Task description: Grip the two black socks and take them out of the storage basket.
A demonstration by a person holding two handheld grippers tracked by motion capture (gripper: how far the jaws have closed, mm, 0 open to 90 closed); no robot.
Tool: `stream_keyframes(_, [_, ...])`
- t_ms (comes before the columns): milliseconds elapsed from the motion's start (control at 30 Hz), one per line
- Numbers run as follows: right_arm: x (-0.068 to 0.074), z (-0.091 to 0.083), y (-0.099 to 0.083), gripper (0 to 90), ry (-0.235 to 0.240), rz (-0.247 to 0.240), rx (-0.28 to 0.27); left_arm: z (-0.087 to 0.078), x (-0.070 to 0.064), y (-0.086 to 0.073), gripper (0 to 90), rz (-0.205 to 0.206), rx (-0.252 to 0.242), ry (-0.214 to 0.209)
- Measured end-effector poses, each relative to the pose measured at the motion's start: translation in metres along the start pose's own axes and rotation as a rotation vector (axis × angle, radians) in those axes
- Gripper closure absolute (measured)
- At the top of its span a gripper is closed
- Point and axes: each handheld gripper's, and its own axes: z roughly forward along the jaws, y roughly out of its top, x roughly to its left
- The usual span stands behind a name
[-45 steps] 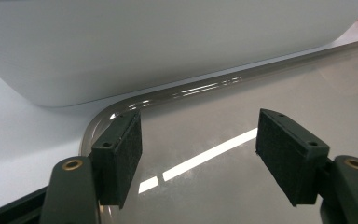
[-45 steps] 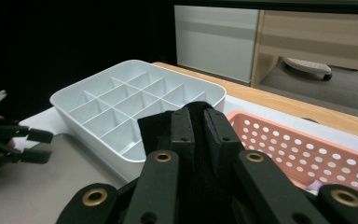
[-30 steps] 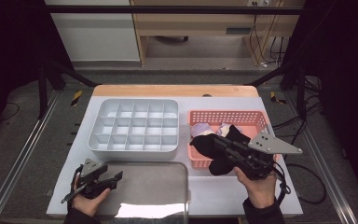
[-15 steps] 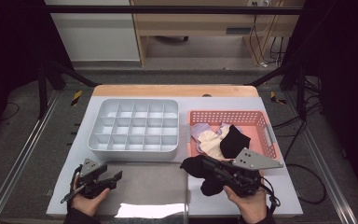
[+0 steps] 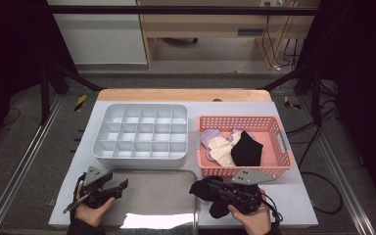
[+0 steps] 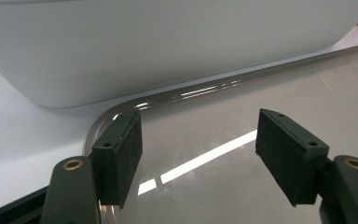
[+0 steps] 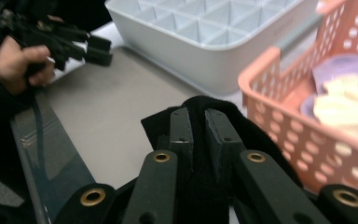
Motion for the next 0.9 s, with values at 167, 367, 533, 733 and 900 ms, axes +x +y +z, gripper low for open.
stream_keyframes(167, [-0.011, 0.009, -0.020, 79.8, -0.010, 0.025, 0.066, 0.000, 0.000, 0.000, 31.1, 0.000, 0.001, 0.001])
stream_keyframes(367, [-0.027, 0.017, -0.042, 78.0, -0.059, 0.046, 0.153, 0.000, 0.000, 0.000, 31.0, 0.002, 0.002, 0.001])
stream_keyframes(533, [-0.039, 0.020, -0.050, 75.1, -0.139, 0.030, 0.191, 0.001, -0.001, 0.000, 31.0, 0.002, 0.004, 0.000])
stream_keyframes(733, [-0.039, 0.026, -0.052, 72.5, -0.160, -0.001, 0.191, 0.002, -0.001, 0.000, 31.1, 0.009, 0.010, 0.005])
stream_keyframes(900, [-0.040, 0.022, -0.049, 62.6, -0.165, 0.021, 0.149, 0.002, -0.001, 0.000, 31.0, 0.005, 0.006, 0.002])
